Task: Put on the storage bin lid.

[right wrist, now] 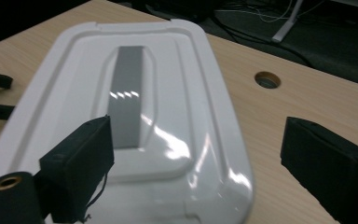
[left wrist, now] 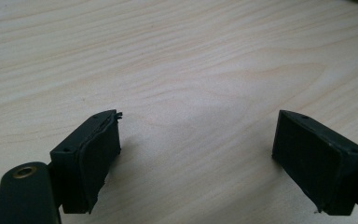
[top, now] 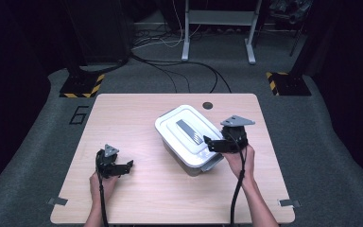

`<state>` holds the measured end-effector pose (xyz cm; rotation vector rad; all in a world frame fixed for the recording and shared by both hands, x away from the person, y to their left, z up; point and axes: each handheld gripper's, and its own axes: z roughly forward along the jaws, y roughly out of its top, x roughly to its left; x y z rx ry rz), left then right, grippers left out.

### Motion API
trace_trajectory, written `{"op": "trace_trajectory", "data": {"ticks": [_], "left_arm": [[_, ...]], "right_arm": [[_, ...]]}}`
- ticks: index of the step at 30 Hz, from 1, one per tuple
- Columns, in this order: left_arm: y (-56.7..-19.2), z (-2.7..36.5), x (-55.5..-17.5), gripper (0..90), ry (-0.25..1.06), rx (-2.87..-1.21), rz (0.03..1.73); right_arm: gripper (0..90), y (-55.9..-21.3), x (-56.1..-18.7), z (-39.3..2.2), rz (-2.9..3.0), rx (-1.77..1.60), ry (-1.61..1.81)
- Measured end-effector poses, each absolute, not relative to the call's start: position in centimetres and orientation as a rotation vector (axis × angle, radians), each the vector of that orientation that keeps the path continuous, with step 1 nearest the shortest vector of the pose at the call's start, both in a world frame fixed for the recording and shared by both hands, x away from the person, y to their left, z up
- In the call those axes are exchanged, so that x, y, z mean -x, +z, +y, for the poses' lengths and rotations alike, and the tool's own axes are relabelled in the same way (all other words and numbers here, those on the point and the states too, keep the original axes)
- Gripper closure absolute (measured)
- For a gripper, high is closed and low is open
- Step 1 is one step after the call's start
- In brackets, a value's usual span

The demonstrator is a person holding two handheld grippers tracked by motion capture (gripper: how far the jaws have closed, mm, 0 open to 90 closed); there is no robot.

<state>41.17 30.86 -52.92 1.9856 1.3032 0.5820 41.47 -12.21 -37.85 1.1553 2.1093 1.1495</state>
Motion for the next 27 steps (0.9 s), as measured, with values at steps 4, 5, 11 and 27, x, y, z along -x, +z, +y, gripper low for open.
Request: {"op": "trace_trajectory", "data": {"ticks": [4, 5, 11, 27], "left_arm": [[-52.9, 30.9, -41.2, 14.4, 0.58, -1.989, 1.305], [-52.9, 30.9, -41.2, 14.4, 0.58, -1.99, 1.304], [-52.9, 30.8, -41.2, 14.4, 0.583, -1.982, 1.303], [-52.9, 30.8, -41.2, 14.4, 0.585, -1.986, 1.298]], "right_arm": [[2.4, -38.7, -39.9, -14.7, 2.056, -1.187, 1.09], [2.3, -39.1, -39.5, -15.3, 2.044, -1.187, 1.075], [1.0, -42.8, -37.2, -19.2, 2.003, -1.301, 1.053], [0.0, -52.5, -36.2, -23.7, 1.994, -1.565, 0.956]]}}
